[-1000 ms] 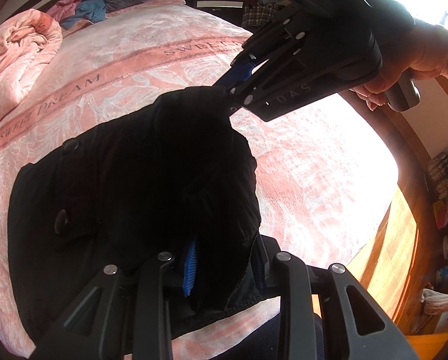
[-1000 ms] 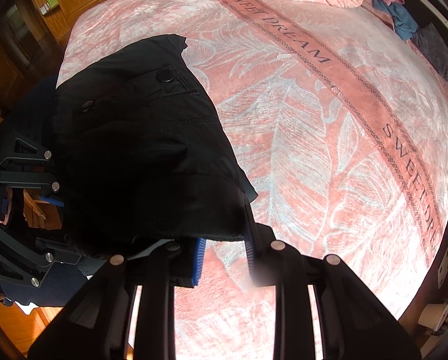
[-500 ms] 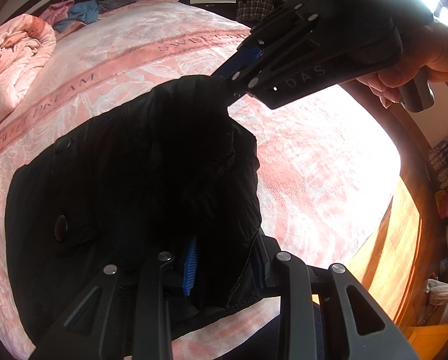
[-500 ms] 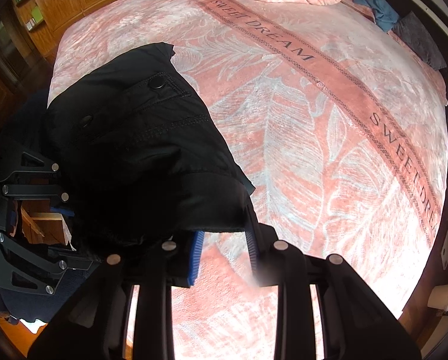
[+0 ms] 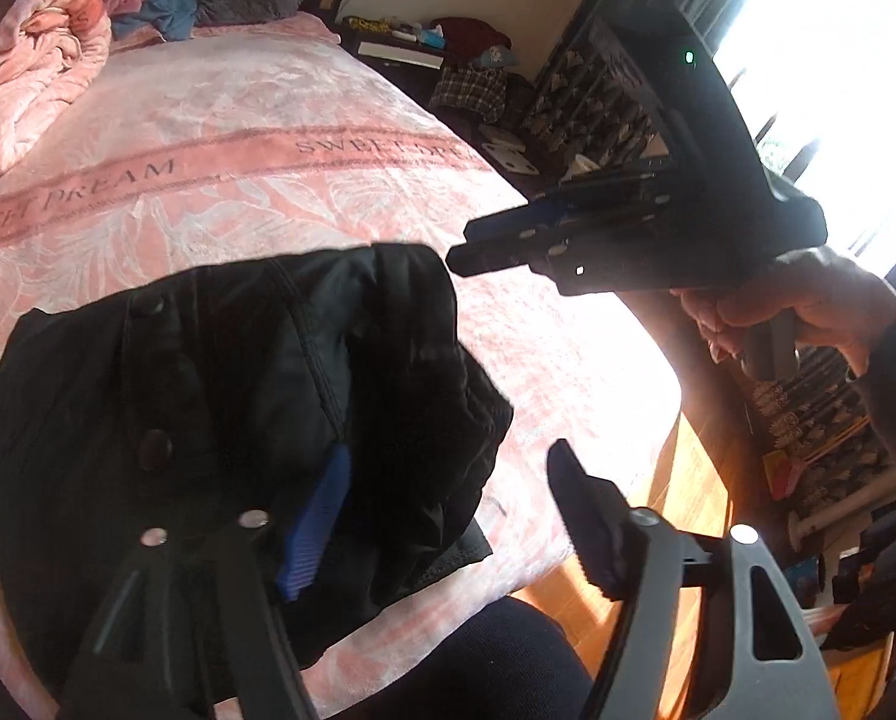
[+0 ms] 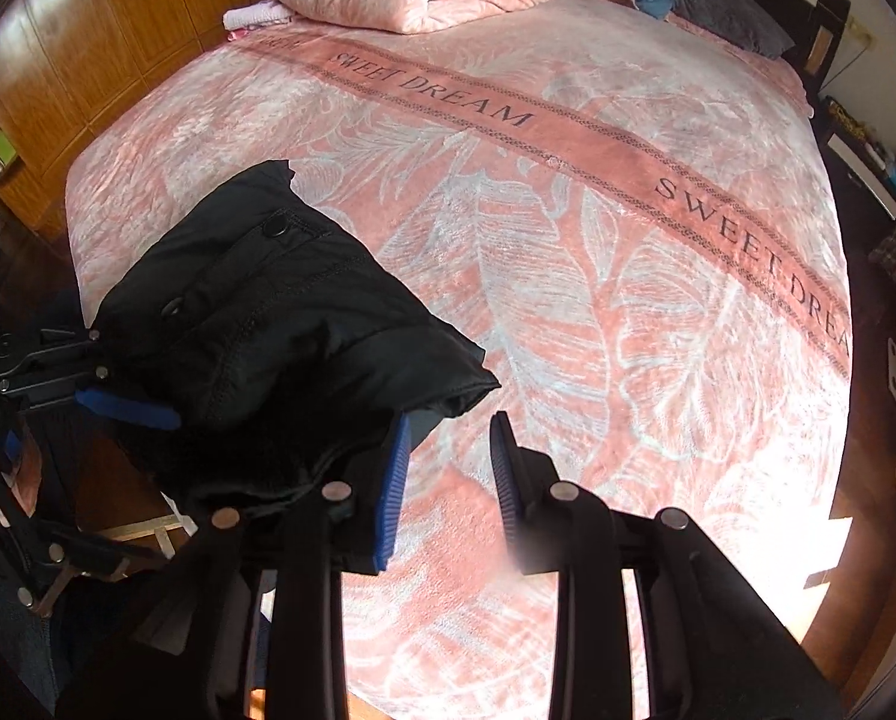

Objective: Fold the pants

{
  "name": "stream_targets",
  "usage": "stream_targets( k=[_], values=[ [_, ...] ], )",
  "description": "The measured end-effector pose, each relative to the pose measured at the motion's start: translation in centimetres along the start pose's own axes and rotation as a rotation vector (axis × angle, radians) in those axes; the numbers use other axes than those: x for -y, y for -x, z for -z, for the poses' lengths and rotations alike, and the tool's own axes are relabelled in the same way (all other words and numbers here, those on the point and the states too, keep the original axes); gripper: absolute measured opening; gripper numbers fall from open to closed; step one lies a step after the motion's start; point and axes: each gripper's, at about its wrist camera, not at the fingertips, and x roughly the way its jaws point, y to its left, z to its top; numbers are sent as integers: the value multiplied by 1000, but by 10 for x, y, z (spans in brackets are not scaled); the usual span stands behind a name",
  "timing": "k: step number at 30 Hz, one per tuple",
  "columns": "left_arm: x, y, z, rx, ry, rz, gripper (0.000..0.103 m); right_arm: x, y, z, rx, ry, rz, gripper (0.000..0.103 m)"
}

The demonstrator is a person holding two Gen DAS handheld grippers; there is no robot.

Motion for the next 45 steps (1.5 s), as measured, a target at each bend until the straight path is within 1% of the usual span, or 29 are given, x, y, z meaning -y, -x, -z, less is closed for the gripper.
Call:
stream_targets(
  k=[1,3,4,5,8,10,12,13,14,16,17,18,20,21,23,25,26,28,30,32,34,36,37,38,40,41,43,45],
  values=[
    [-2,10,-1,34,6,8,91,-2,4,-1,18,-12,11,33],
    [-7,26,-5,58,11,54,91,-4,11,-5,61,-54,-9,34],
    [-11,34,-6,80,19,61,92,-5,13,-6,85,-81,-32,37],
    [-16,40,-7,100,28,46,92,-8,12,-7,102,-105,-56,40],
    [-41,48,-8,103,58,-26,92,-18,-8,-8,111,-148,-130,40],
    [-59,44,-4,85,62,-105,92,-24,-27,-4,94,-175,-165,38],
    [-78,34,4,42,58,-165,92,-24,-52,8,55,-206,-135,38],
    [-87,28,7,22,69,-186,92,-23,-65,16,23,-212,-114,38],
    [-97,22,11,-5,83,-211,92,-23,-73,23,15,-211,-91,39],
    [-112,9,19,-57,97,-260,92,-21,-71,33,33,-255,-73,40],
    [-116,7,24,-60,93,-271,92,-20,-63,36,54,-286,-81,40],
    [-119,7,25,-59,90,-280,91,-20,-50,40,92,-309,-82,40],
    [-120,17,27,-35,99,-271,91,-29,-25,47,153,-325,-55,41],
    [-119,25,28,-9,106,-258,91,-38,-13,51,183,-324,-51,41],
    [-120,41,31,44,121,-255,92,-62,3,58,230,-310,-100,41],
    [-122,48,36,53,135,-259,93,-90,7,63,245,-272,-105,41],
    [-123,46,39,39,139,-264,93,-101,4,66,249,-257,-102,41],
    [-126,39,45,-2,133,-291,93,-112,-10,73,224,-268,-110,40],
    [-127,34,53,-14,109,-313,93,-119,-28,81,190,-266,-75,40],
    [-129,28,56,-23,83,-332,93,-122,-42,89,164,-248,-18,35],
    [-128,25,57,-30,61,-337,93,-120,-47,94,164,-253,-11,35],
    [-126,29,57,-35,53,-337,93,-117,-42,97,161,-276,-20,33],
    [-126,35,56,-28,62,-328,93,-114,-35,98,167,-307,-44,34],
    [-127,44,56,-11,75,-310,93,-110,-26,96,187,-340,-72,38],
    [-133,61,56,25,104,-284,94,-97,-3,91,267,-400,-101,45],
    [-138,68,55,40,124,-273,95,-86,4,86,296,-439,-118,45],
    [-153,78,53,53,191,-241,95,-60,6,74,331,-538,-165,45],
    [-172,81,50,43,261,-211,95,-35,-3,62,347,-613,-217,45]
  ],
)
